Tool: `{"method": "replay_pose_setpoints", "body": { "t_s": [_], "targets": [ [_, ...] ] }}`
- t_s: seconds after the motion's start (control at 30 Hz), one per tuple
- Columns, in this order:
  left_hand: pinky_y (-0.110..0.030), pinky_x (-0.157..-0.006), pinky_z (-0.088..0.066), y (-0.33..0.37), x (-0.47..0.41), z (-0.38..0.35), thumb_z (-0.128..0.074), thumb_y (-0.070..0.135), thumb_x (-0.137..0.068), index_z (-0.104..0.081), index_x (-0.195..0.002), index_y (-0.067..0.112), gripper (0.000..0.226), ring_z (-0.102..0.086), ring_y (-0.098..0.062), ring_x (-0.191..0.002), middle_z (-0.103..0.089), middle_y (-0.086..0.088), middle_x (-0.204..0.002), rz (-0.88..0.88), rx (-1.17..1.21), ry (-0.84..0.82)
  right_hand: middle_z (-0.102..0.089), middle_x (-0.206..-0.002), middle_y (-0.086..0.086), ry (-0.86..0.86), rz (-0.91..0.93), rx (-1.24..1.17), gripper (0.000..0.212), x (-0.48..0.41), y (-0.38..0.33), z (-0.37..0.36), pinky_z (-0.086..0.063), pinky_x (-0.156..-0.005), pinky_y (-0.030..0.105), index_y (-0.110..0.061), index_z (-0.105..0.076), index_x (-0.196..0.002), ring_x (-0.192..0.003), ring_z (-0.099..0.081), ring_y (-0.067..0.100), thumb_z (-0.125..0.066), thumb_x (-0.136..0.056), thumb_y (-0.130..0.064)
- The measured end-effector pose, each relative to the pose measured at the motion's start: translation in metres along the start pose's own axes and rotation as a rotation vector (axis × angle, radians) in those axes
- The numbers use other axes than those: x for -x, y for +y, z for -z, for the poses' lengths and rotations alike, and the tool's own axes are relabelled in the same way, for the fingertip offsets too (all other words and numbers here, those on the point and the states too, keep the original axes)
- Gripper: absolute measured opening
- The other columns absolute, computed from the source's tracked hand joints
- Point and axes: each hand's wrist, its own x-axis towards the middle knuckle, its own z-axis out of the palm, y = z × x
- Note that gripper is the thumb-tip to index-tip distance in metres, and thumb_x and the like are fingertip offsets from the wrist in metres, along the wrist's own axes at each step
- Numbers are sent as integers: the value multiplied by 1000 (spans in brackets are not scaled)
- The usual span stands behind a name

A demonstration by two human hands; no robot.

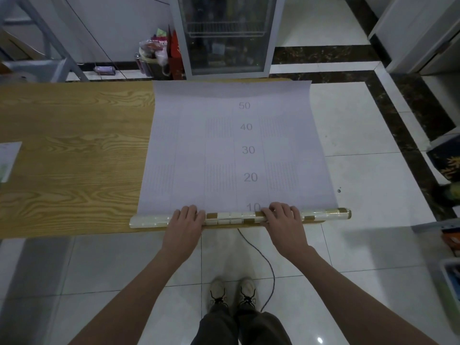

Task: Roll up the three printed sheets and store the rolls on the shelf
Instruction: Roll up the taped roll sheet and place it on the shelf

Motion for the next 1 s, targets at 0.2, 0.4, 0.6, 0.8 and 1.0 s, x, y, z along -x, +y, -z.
{"method": "replay_pose_setpoints", "body": {
  "t_s": [0.2, 0.4, 0.6, 0.8, 1.0],
  "targets": [
    [-41, -80, -47, -1, 3, 0, -69, 10, -83, -53, -118, 5, 39, -53, -28, -82, -59, -11, -97, -39, 1, 21, -66, -109, -1, -19, -21, -23, 41, -3, -2, 7, -43, -95, 43, -20, -61, -114, -105, -60, 25, -79, -79, -31],
    [-45, -84, -46, -3, 3, 5, -70, 30, -85, -55, -119, 9, 43, -52, -34, -97, -53, -17, -112, 7, 34, -27, -60, -115, 7, -25, -33, -21, 40, -5, 0, 6, -41, -94, 44, -21, -63, -119, -105, -58, 29, -77, -82, -22],
    [-45, -86, -47, -4, 6, 2, -61, 17, -90, -48, -128, 4, 42, -56, -31, -93, -59, -14, -108, 13, 15, -44, -64, -110, -1, -56, -31, -9, 50, -5, 1, 8, -43, -95, 42, -20, -60, -120, -104, -60, 25, -79, -79, -40],
    [-44, -84, -44, -5, 0, 7, -61, 29, -89, -56, -108, 10, 28, -51, -32, -97, -54, -14, -111, 10, 18, -11, -61, -108, 1, -32, -9, -6, 37, -8, 3, 9, -43, -92, 43, -19, -62, -106, -100, -58, 26, -77, -79, -39],
    [-47, -86, -51, -6, -3, 6, -76, 6, -74, -57, -122, 2, 52, -59, -33, -91, -62, -15, -103, 18, 17, -31, -62, -110, 3, -74, -3, 46, 53, -9, 7, 9, -43, -93, 45, -18, -62, -119, -101, -58, 29, -82, -74, -37]
  ]
}}
